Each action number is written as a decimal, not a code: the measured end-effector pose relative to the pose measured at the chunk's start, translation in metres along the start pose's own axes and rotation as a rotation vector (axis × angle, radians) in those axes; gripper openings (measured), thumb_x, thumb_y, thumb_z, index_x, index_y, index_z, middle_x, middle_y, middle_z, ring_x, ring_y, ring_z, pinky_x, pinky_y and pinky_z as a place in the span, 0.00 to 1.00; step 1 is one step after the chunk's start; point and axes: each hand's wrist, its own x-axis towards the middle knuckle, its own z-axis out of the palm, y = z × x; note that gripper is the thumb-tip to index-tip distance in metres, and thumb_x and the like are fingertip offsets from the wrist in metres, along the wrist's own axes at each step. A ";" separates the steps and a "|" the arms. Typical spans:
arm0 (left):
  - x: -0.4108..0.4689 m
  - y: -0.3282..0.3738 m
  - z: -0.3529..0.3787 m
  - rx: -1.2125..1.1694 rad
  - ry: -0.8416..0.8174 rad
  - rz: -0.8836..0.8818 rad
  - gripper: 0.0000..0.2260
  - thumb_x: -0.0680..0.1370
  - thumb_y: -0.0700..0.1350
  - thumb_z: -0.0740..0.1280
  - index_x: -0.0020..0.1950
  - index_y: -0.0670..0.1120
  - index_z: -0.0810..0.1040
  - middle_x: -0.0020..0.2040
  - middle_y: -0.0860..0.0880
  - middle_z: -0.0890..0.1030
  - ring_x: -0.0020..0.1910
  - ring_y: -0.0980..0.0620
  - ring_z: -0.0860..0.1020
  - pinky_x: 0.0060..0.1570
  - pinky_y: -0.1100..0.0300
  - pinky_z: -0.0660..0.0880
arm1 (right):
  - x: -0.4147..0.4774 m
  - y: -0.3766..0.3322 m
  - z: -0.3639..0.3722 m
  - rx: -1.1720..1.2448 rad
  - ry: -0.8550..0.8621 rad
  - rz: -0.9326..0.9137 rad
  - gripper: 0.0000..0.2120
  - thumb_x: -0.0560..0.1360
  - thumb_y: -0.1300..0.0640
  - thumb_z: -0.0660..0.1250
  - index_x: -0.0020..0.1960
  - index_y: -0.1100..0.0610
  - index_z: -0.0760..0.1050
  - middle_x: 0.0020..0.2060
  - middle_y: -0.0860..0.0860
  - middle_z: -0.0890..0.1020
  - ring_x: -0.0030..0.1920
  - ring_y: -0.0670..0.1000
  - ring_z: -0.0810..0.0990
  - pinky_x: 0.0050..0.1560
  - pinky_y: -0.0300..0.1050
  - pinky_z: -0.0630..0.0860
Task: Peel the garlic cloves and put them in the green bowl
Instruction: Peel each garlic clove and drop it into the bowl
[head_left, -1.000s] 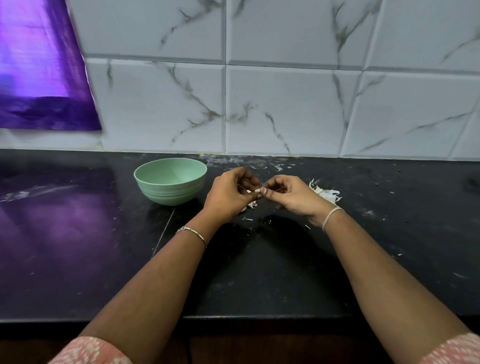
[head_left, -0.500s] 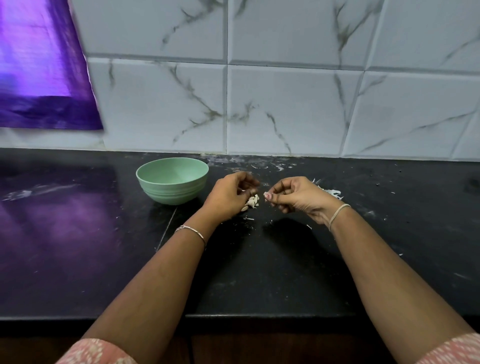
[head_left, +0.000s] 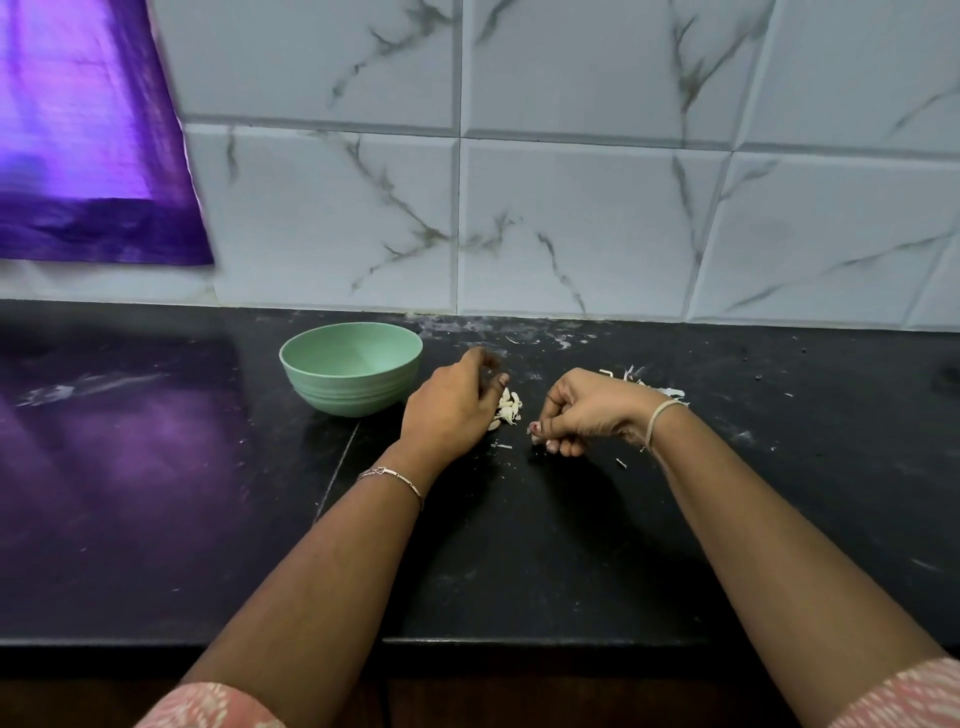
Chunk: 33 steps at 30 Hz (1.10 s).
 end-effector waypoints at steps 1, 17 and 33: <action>-0.001 0.000 0.000 0.004 -0.007 -0.005 0.13 0.81 0.57 0.60 0.62 0.53 0.72 0.51 0.51 0.83 0.54 0.48 0.79 0.50 0.51 0.76 | 0.002 -0.002 -0.001 -0.019 -0.003 0.006 0.09 0.78 0.64 0.67 0.39 0.64 0.77 0.29 0.55 0.80 0.23 0.44 0.76 0.25 0.34 0.73; 0.002 -0.003 0.003 -0.051 0.049 -0.086 0.18 0.81 0.60 0.56 0.66 0.53 0.67 0.51 0.50 0.83 0.53 0.44 0.80 0.49 0.50 0.75 | 0.007 -0.009 -0.007 -0.121 0.014 0.038 0.09 0.75 0.71 0.67 0.37 0.65 0.75 0.27 0.53 0.81 0.23 0.43 0.76 0.25 0.34 0.74; 0.003 -0.005 0.009 -0.123 -0.055 0.175 0.20 0.71 0.43 0.68 0.62 0.51 0.73 0.52 0.57 0.72 0.46 0.58 0.72 0.53 0.54 0.75 | 0.009 0.000 -0.002 0.366 0.206 -0.184 0.06 0.78 0.59 0.68 0.42 0.58 0.75 0.32 0.51 0.79 0.27 0.43 0.74 0.29 0.34 0.69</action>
